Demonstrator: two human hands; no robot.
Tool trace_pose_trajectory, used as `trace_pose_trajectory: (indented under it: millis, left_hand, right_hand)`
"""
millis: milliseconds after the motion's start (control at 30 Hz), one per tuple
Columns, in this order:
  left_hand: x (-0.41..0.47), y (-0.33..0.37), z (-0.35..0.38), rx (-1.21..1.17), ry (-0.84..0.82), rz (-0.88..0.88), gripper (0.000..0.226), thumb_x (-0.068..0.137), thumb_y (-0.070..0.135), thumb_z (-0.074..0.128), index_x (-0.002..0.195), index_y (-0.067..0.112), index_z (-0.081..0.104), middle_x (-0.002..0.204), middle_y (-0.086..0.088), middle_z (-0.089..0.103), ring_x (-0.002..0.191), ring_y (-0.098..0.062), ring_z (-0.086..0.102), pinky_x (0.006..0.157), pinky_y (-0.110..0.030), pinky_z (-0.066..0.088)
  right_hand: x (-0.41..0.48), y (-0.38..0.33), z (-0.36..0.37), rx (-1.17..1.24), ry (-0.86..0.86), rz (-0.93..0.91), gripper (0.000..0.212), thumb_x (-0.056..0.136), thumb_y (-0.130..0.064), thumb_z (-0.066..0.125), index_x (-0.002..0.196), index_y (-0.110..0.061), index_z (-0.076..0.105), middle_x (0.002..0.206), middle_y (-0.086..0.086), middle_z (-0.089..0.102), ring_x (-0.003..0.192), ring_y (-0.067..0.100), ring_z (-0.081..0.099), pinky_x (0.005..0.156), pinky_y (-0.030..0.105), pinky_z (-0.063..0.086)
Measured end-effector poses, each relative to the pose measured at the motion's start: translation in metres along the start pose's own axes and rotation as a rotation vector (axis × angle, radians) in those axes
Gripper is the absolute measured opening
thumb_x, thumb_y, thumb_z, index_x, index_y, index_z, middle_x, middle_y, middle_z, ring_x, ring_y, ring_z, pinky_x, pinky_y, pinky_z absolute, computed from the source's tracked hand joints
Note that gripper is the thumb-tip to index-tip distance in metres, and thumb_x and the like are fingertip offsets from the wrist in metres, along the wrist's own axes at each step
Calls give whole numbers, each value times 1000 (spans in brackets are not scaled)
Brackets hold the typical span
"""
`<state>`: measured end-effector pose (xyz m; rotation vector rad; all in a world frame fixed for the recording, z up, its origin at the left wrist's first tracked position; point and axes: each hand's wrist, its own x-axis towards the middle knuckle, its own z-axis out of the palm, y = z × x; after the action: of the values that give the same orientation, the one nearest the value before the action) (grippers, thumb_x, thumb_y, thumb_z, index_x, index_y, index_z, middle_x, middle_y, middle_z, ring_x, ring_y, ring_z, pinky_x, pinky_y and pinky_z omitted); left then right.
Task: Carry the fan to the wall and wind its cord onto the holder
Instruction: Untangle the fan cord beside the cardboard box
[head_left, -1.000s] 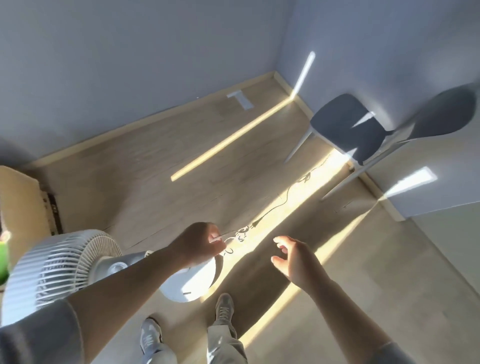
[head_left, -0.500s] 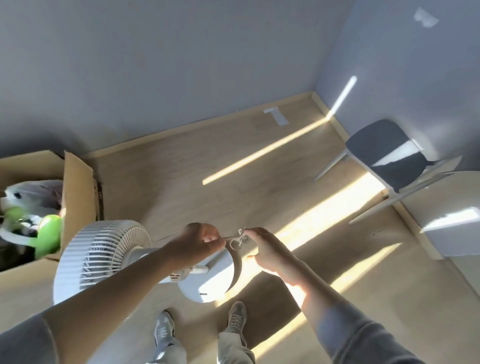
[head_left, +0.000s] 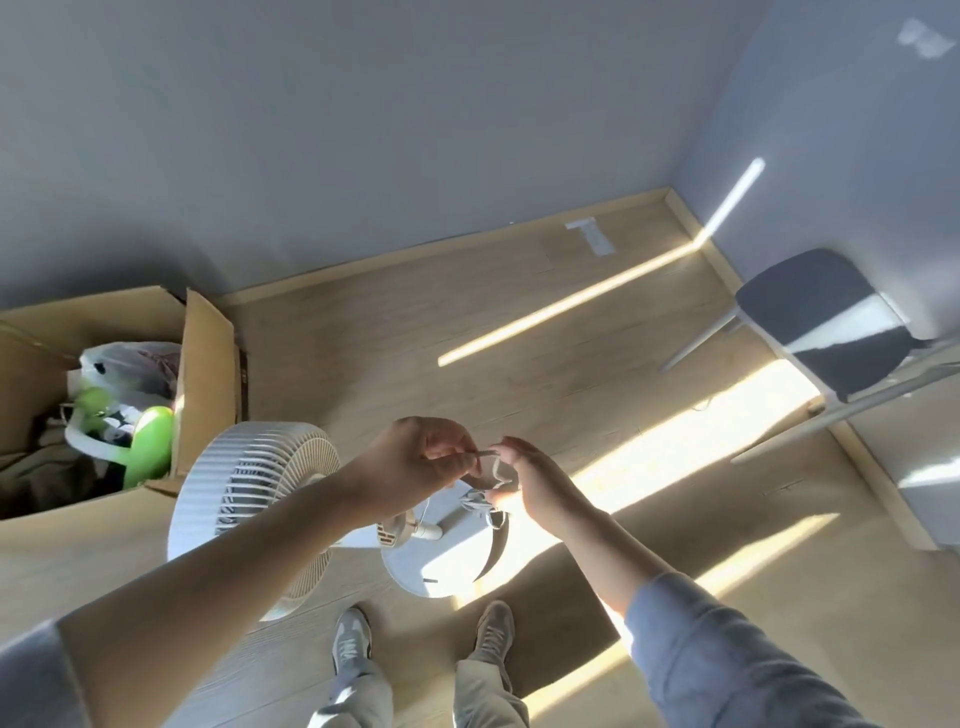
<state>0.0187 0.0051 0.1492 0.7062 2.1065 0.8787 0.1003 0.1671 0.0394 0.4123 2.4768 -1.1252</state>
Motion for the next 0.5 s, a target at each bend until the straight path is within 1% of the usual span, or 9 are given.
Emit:
trace_pose_trajectory:
  millis: [67, 100, 133, 200, 267, 333, 367, 433, 500]
  left_hand:
    - [-2, 1, -3, 12, 12, 26, 15, 91, 19, 56, 83, 22, 69, 76, 15, 70, 74, 6, 63, 68, -10, 48]
    - [-3, 0, -4, 13, 21, 35, 16, 91, 19, 56, 81, 23, 68, 74, 16, 69, 73, 7, 63, 66, -5, 46]
    - [-4, 0, -4, 14, 34, 39, 17, 90, 19, 57, 78, 26, 67, 72, 18, 68, 73, 8, 63, 64, -2, 44]
    - [-6, -1, -7, 24, 77, 29, 22, 90, 18, 57, 72, 29, 63, 64, 20, 66, 68, 8, 61, 59, -1, 43]
    - [-7, -3, -10, 39, 135, 17, 26, 90, 19, 57, 67, 30, 59, 57, 19, 62, 60, 7, 57, 56, -3, 42]
    - [-9, -5, -14, 41, 188, 8, 27, 90, 19, 56, 65, 30, 57, 58, 16, 60, 59, 5, 57, 57, -6, 42]
    - [-9, -5, -16, 40, 206, 3, 27, 90, 19, 56, 66, 30, 57, 62, 14, 60, 61, 4, 56, 60, -8, 42]
    - [-9, -7, -18, 41, 236, -23, 24, 90, 19, 56, 68, 25, 59, 67, 12, 60, 66, 0, 55, 63, -16, 44]
    - [-7, -11, -21, 45, 285, -55, 20, 90, 21, 56, 72, 18, 63, 69, 5, 63, 67, -8, 57, 66, -23, 45]
  right_hand:
    - [-1, -1, 5, 71, -7, 27, 29, 84, -10, 67, 113, -11, 65, 122, 3, 61, 108, 15, 58, 87, 20, 41]
    - [-2, 0, 8, 102, -19, 45, 19, 84, -11, 67, 103, -10, 69, 115, 5, 66, 103, 18, 62, 84, 25, 45]
    - [-3, 1, 10, 116, -28, 64, 13, 84, -15, 67, 96, -9, 70, 108, 7, 69, 97, 19, 64, 82, 26, 47]
    - [-7, 8, 13, 116, -25, 114, 20, 82, -24, 71, 92, -7, 72, 99, 9, 73, 89, 20, 66, 80, 27, 50]
    - [-12, 18, 12, 84, -4, 151, 25, 80, -30, 71, 88, -7, 72, 91, 11, 75, 84, 22, 68, 78, 32, 54]
    - [-20, 28, 6, 33, 7, 173, 28, 80, -33, 68, 80, -5, 68, 81, 13, 73, 73, 23, 66, 70, 35, 54]
    - [-25, 32, 1, 19, 18, 188, 30, 81, -34, 67, 75, -5, 65, 74, 12, 71, 67, 23, 63, 65, 34, 53]
    - [-37, 40, -10, 55, 77, 199, 34, 81, -35, 63, 62, -7, 56, 59, 6, 59, 57, 20, 52, 56, 31, 41]
    - [-51, 42, -25, 183, 184, 198, 37, 81, -35, 61, 56, -10, 48, 53, 2, 45, 53, 16, 40, 56, 30, 30]
